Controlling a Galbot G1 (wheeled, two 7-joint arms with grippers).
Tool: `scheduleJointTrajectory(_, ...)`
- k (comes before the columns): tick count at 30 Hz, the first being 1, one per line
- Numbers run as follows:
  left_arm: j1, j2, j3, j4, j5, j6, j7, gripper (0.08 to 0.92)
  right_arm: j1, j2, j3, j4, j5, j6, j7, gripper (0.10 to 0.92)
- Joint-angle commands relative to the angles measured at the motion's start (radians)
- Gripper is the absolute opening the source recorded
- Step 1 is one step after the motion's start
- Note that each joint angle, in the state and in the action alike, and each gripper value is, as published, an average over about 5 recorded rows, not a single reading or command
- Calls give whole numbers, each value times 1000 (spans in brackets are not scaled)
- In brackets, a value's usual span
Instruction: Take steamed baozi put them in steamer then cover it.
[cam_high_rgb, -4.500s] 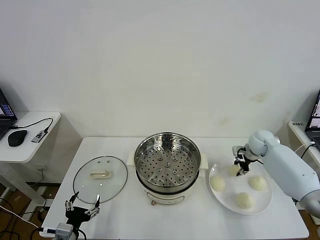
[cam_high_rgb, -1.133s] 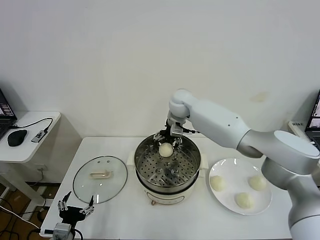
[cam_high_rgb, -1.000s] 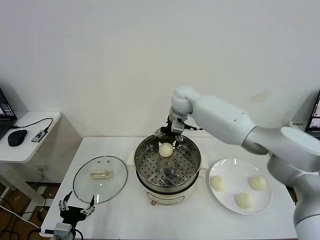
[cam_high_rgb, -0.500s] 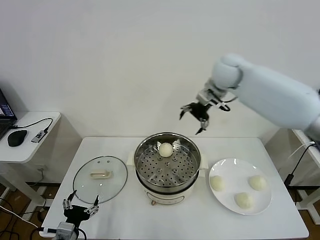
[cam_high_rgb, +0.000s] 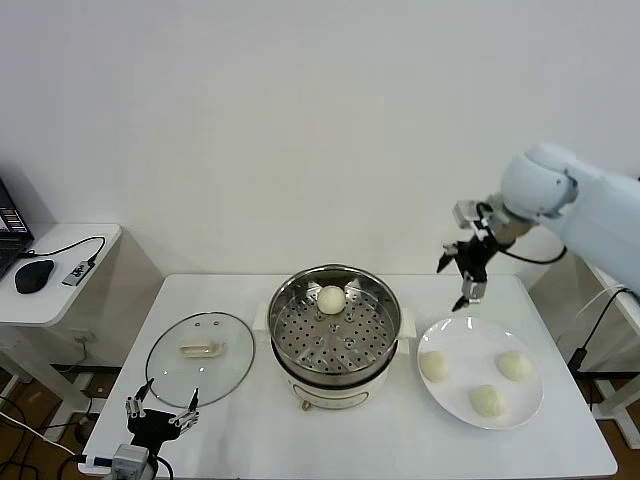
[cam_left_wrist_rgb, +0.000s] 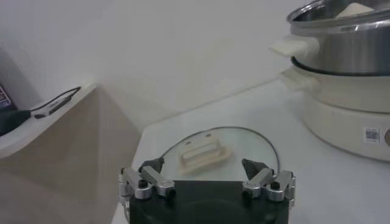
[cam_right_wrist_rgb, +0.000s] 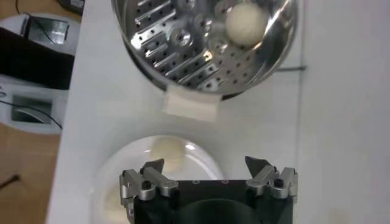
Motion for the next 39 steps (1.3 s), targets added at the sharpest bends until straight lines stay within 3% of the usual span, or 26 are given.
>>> scheduleJointTrajectory(1,3,1,1,-6,0,6,-1,823,-329,-51,174,65,-178,-119,15,823)
scheduleJointTrajectory(14,-3,0,10,10,2,6,3,823,-441,58,205,-50,-195,-104,137,823)
scheduleJointTrajectory(39,-18,-5,13,56,12,12,4,823,-516,139,254,-145,-267,-21,191,823)
